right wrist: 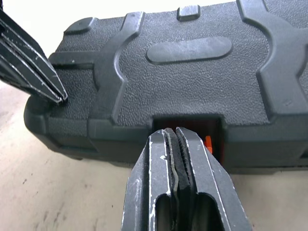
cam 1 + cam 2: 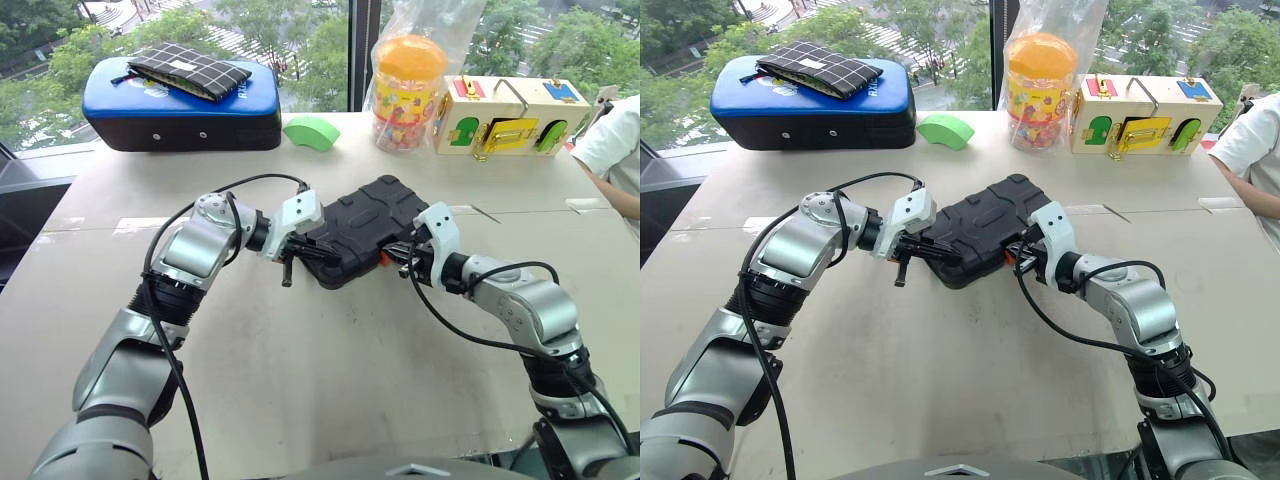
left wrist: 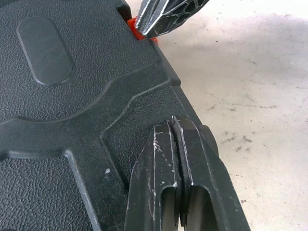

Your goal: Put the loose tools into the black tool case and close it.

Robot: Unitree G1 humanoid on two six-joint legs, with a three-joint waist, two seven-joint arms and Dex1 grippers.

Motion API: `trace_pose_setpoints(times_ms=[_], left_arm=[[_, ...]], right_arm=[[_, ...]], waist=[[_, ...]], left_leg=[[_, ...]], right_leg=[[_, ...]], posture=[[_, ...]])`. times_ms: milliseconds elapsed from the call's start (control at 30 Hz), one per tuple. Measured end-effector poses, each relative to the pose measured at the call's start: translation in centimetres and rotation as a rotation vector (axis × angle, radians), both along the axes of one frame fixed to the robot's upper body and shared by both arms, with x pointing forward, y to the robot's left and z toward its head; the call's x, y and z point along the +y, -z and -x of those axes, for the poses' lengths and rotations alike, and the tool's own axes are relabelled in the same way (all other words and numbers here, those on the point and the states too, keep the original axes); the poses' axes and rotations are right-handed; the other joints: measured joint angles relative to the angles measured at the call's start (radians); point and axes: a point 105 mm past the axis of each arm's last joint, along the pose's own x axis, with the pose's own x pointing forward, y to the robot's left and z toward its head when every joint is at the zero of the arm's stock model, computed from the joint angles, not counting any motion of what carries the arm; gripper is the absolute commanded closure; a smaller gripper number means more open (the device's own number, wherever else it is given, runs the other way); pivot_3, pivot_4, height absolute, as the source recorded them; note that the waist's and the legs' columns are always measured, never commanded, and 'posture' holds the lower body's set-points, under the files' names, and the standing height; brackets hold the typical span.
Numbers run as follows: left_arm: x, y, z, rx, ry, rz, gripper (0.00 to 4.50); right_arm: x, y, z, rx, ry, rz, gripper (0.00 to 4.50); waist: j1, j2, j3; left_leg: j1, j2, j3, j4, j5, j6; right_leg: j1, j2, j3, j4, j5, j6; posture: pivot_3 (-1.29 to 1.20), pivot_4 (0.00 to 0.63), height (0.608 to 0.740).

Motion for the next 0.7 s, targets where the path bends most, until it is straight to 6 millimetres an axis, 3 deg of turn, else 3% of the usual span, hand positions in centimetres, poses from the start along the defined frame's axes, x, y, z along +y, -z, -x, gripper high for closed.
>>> trace_pose_setpoints(times_ms=[367, 600, 700], left_arm=[[-0.1, 0.0, 0.0, -0.005, 0.000, 0.005, 4.49], [-0.2, 0.0, 0.0, -0.014, 0.007, 0.013, 4.49], [-0.2, 0.1, 0.0, -0.012, 0.007, 0.014, 4.49]], right_arm=[[0.0, 0.0, -0.1, 0.007, -0.004, 0.001, 4.50], [-0.8, -0.4, 1.6, 0.041, -0.029, -0.072, 4.50], [-1.4, 0.5, 2.1, 0.082, -0.011, -0.049, 4.50]], waist=[[0.000, 0.002, 0.001], [0.004, 0.002, 0.001], [0.003, 0.002, 0.001]], left_leg=[[0.000, 0.000, 0.000, -0.001, 0.000, 0.000], [-0.003, 0.000, 0.000, -0.001, 0.000, 0.000], [-0.003, 0.000, 0.000, -0.002, 0.000, 0.000]], right_leg=[[0.000, -0.002, 0.000, 0.000, -0.001, -0.002], [-0.002, -0.004, -0.001, -0.001, -0.001, -0.002], [-0.002, -0.005, -0.001, -0.002, -0.001, -0.002]], posture=[[0.00, 0.150, 0.740], [0.00, 0.150, 0.740], [0.00, 0.150, 0.740]])
